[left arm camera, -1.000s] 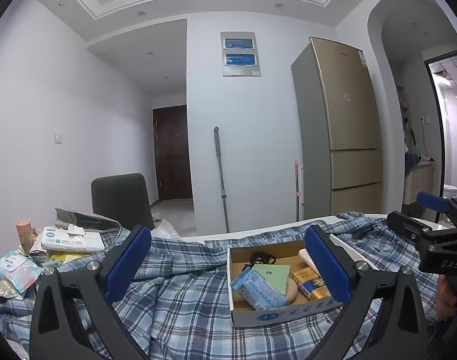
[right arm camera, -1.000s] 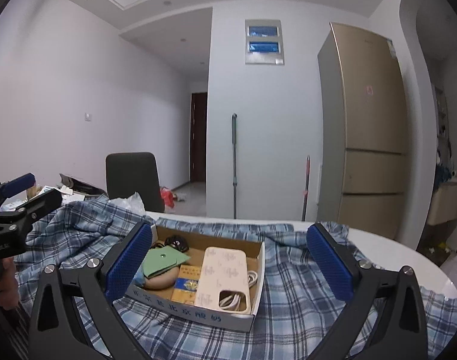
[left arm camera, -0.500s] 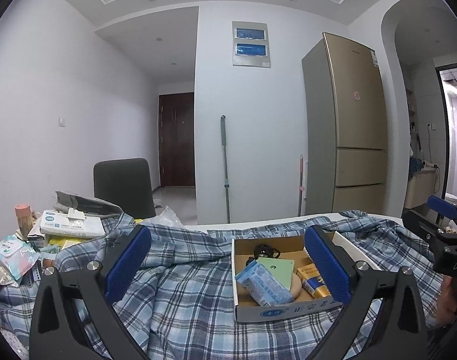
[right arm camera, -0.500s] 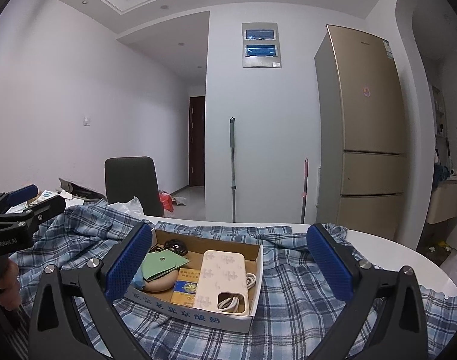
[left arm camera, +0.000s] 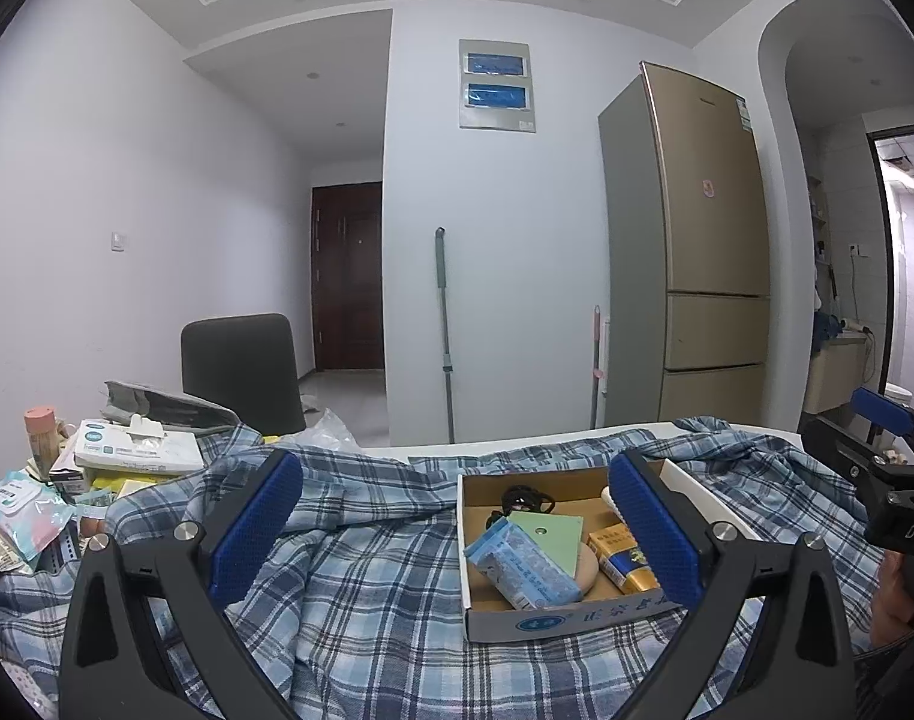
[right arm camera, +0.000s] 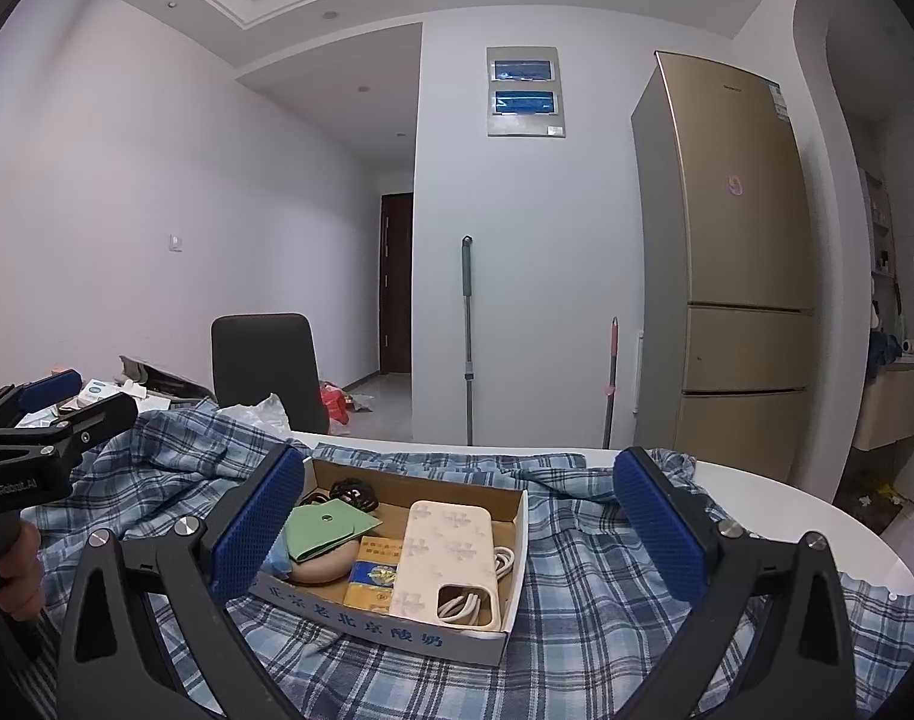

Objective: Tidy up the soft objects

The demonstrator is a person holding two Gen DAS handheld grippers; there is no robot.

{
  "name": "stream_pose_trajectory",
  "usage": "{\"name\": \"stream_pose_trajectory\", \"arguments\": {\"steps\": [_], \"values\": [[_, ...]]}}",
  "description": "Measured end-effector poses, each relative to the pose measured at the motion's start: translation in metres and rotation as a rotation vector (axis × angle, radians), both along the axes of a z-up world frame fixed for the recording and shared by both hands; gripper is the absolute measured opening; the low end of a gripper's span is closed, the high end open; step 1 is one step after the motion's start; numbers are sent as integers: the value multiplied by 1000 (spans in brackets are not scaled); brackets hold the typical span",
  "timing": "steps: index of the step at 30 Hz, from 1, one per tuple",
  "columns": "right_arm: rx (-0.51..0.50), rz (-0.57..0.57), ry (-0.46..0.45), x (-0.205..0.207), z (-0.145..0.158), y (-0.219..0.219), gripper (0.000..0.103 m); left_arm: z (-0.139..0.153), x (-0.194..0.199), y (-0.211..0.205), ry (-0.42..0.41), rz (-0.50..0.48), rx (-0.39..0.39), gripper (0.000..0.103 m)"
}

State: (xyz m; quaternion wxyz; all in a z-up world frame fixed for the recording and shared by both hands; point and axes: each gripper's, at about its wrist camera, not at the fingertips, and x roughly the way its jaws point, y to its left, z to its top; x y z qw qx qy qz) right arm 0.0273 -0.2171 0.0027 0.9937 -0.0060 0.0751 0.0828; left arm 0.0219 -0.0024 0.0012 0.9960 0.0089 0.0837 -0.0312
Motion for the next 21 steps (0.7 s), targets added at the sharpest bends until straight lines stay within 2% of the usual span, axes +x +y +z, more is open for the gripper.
{"name": "stream_pose_trajectory", "arguments": {"steps": [21], "values": [[5, -5, -13, -3, 1, -4, 103, -1, 2, -1, -4, -7, 2, 103]]}}
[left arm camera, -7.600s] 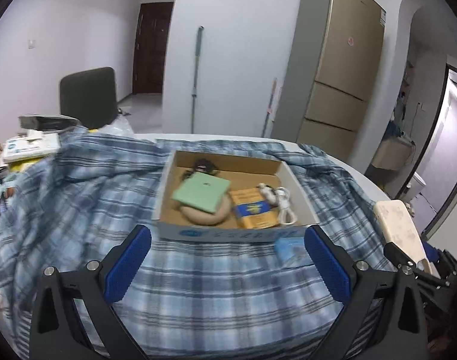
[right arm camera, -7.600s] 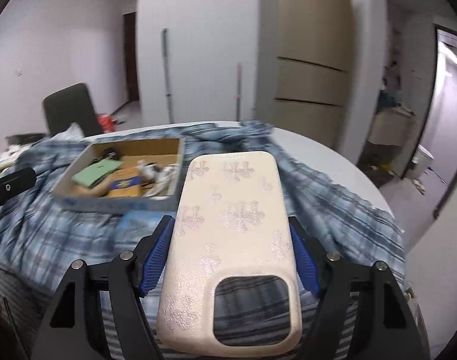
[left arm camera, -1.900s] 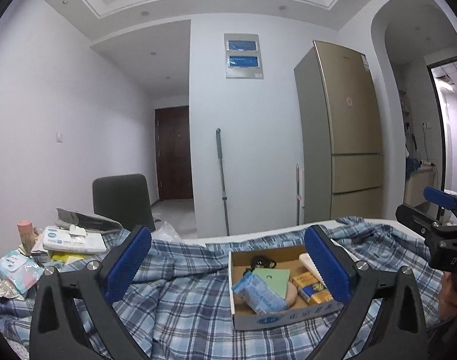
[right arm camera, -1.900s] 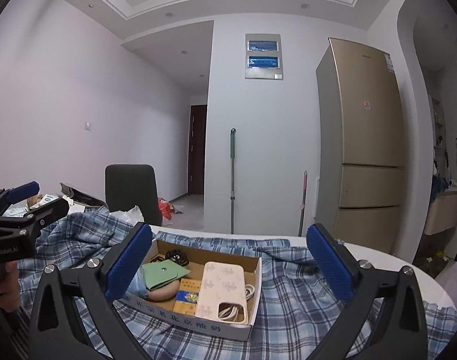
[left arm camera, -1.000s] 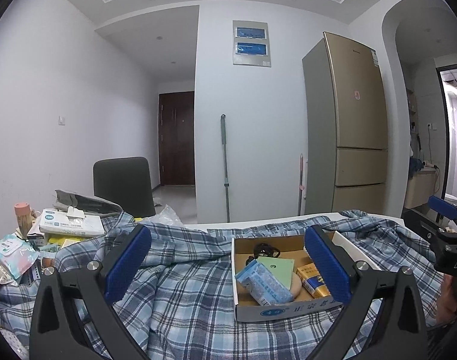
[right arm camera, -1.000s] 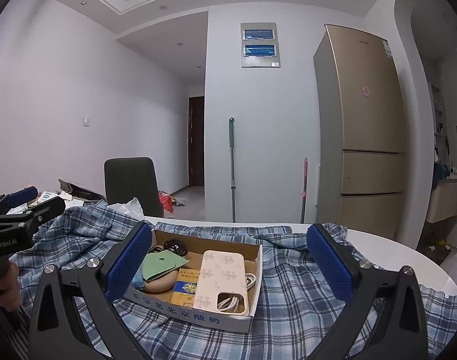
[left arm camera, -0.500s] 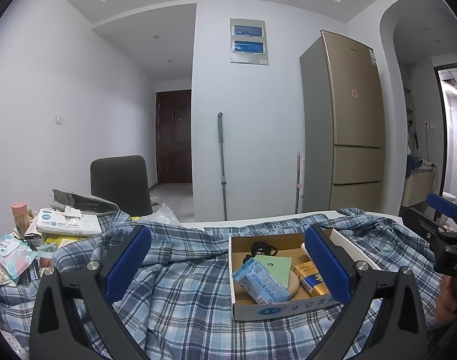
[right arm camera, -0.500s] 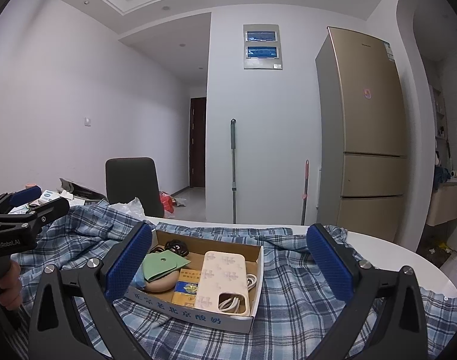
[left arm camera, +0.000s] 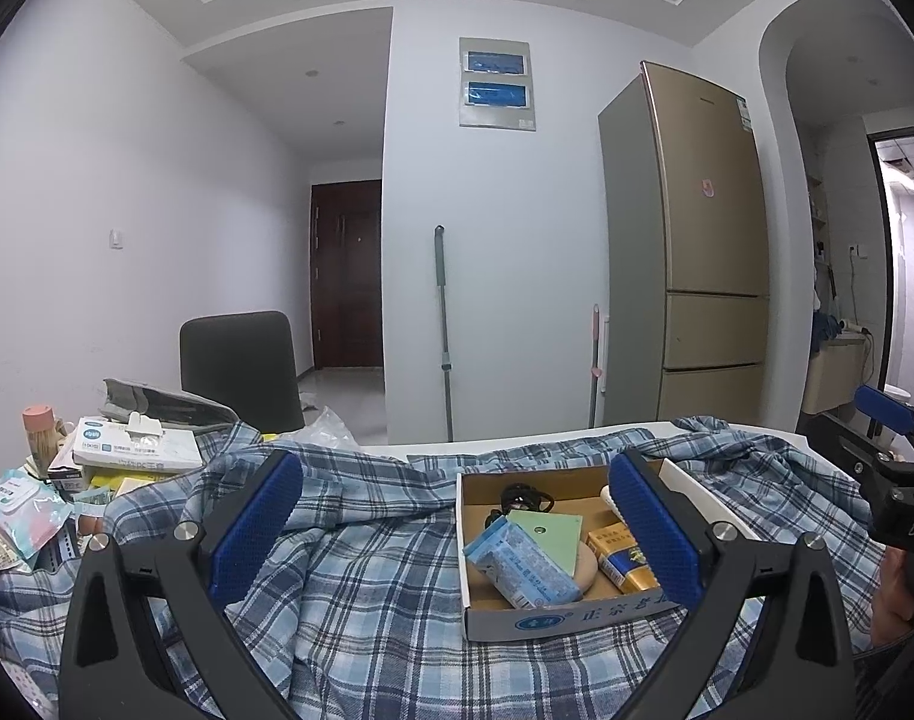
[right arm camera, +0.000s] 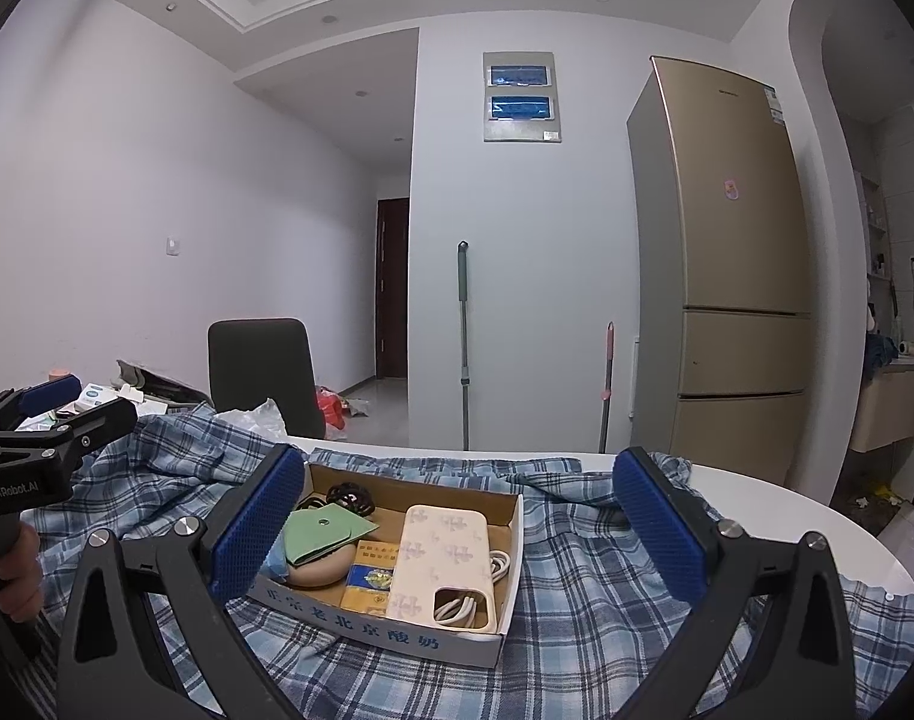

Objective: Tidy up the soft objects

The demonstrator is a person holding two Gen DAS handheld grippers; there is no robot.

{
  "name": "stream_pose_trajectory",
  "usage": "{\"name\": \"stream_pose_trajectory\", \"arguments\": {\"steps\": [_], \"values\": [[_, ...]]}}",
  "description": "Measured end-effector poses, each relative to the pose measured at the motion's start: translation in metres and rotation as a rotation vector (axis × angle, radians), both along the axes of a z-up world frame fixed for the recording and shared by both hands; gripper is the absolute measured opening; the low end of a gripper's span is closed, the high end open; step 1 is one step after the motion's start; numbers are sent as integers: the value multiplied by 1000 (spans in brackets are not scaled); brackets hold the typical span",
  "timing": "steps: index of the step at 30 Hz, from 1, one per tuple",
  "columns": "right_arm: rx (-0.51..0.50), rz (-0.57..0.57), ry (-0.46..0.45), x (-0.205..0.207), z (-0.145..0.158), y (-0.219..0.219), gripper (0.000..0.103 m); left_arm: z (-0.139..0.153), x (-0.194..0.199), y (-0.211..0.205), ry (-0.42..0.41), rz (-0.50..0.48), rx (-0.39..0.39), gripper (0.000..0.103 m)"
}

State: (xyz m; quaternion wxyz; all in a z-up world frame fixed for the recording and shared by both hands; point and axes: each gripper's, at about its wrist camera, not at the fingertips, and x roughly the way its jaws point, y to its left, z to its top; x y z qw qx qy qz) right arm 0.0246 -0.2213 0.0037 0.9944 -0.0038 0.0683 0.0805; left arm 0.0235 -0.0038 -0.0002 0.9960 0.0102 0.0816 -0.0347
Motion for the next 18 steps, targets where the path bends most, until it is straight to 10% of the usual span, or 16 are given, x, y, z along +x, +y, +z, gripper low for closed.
{"name": "stream_pose_trajectory", "arguments": {"steps": [18], "values": [[0, -1, -4, -1, 0, -2, 103, 1, -14, -11, -48, -1, 47, 103]]}}
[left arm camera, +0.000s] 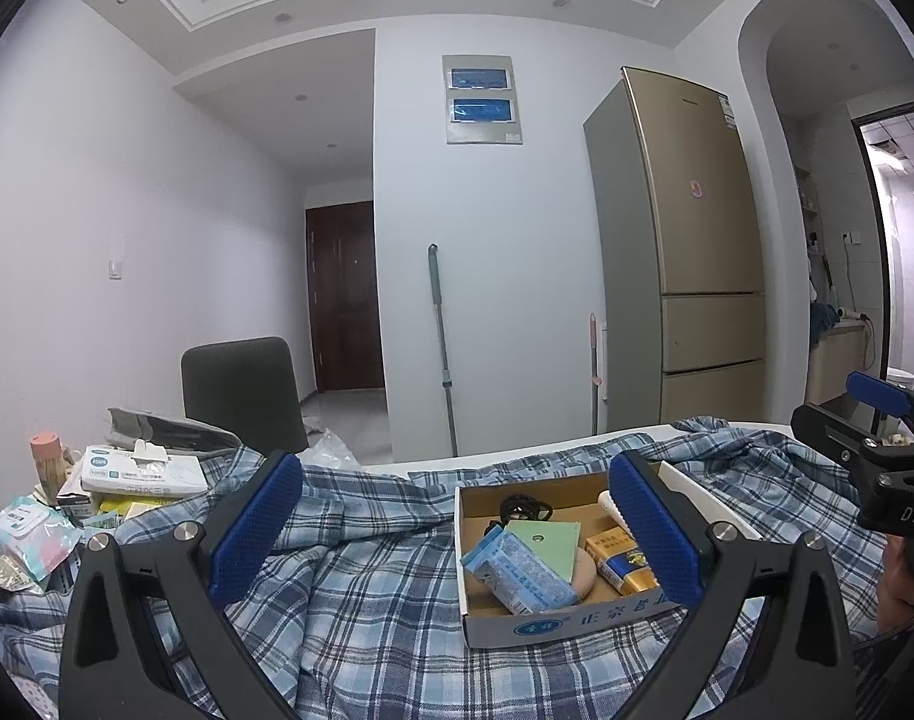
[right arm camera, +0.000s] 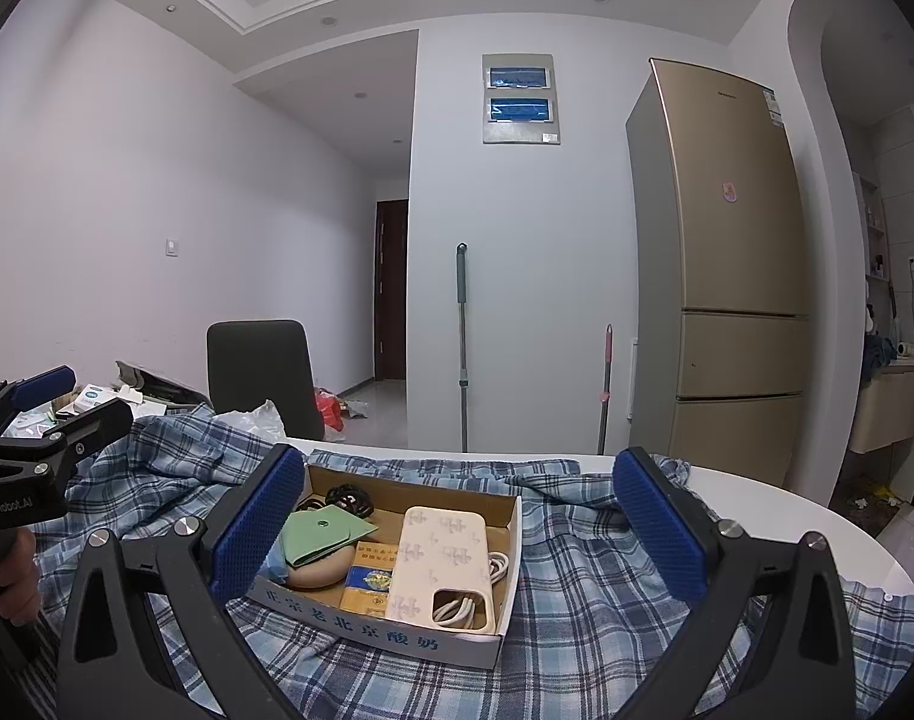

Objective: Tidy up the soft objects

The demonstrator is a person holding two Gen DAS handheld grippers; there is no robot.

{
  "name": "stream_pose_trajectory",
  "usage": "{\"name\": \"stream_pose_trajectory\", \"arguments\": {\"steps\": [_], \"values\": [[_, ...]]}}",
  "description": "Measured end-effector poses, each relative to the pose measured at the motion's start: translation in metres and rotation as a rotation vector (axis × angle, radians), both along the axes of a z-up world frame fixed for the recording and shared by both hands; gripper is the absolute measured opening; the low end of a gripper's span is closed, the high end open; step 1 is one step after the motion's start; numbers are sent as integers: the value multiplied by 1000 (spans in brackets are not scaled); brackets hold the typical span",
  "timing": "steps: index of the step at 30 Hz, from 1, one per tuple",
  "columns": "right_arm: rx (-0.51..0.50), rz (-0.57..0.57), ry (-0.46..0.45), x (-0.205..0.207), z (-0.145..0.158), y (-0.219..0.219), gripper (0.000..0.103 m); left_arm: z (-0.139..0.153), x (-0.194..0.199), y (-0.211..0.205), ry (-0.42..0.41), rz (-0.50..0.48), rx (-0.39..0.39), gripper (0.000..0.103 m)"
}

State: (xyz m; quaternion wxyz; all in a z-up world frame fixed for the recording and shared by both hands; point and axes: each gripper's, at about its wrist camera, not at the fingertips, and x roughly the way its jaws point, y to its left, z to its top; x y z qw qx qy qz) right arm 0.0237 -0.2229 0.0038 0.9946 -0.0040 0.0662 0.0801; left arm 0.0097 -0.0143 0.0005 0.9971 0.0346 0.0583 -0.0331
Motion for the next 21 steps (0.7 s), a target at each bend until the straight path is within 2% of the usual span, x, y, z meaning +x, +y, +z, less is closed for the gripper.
{"name": "stream_pose_trajectory", "arguments": {"steps": [21], "values": [[4, -5, 4, 0, 0, -2, 103, -1, 2, 2, 16, 2, -8, 103]]}}
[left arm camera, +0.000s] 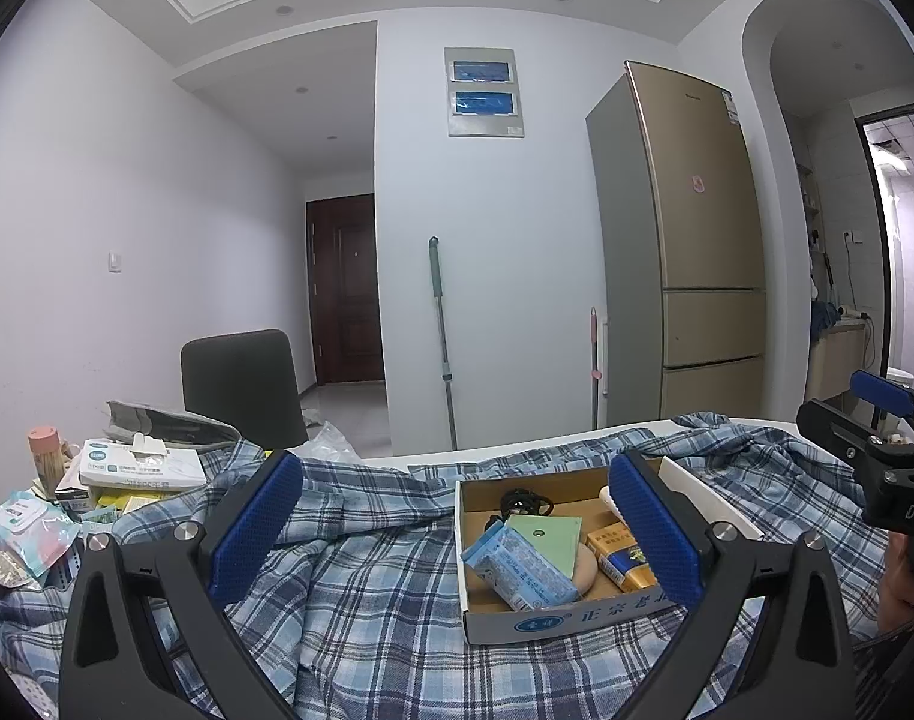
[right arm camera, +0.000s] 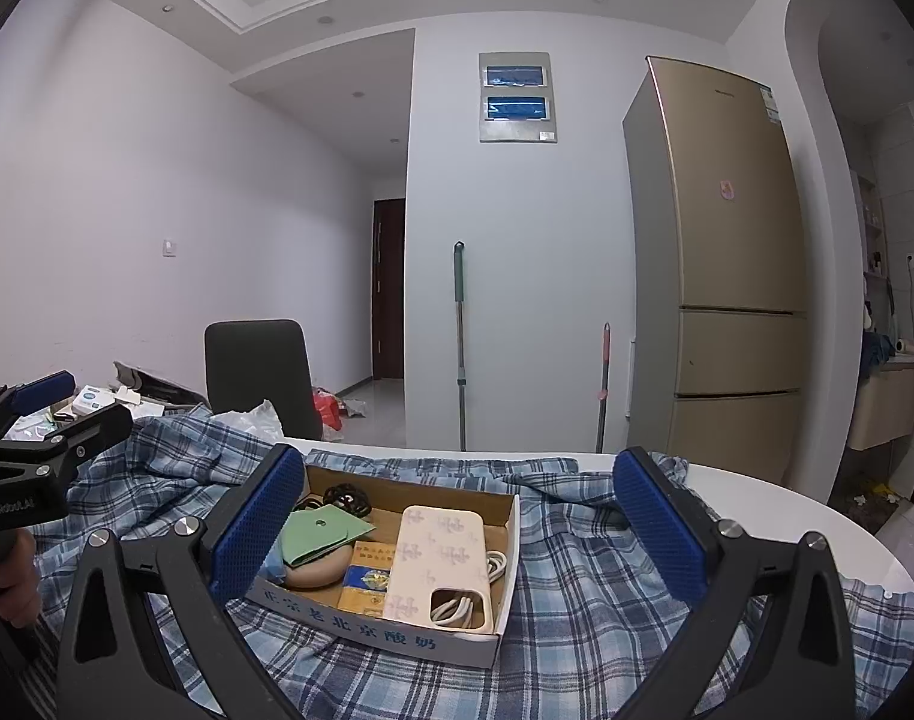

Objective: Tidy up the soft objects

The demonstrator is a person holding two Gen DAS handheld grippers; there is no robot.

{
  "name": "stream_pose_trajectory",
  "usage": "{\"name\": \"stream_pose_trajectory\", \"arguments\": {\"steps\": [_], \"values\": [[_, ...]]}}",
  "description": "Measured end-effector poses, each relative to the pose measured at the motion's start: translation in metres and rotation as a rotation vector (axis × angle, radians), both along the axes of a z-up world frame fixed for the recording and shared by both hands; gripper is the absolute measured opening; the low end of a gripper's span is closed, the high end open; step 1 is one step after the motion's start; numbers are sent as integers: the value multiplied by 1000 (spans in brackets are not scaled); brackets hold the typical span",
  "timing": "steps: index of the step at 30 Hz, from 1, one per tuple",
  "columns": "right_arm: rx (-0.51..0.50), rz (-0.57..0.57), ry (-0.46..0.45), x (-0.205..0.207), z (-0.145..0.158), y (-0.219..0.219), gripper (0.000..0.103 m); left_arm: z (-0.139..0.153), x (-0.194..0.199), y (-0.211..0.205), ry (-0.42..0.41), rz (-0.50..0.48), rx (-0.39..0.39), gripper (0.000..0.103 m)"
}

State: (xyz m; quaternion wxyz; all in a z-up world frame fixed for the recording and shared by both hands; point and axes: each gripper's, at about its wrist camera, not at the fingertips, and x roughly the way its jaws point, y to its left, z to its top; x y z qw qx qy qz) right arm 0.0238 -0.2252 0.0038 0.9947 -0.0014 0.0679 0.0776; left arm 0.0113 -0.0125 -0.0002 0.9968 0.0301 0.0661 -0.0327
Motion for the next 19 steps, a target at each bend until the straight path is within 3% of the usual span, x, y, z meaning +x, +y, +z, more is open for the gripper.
{"name": "stream_pose_trajectory", "arguments": {"steps": [19], "values": [[-6, 0, 1, 1, 0, 1, 103, 0, 2, 0, 4, 2, 1, 103]]}}
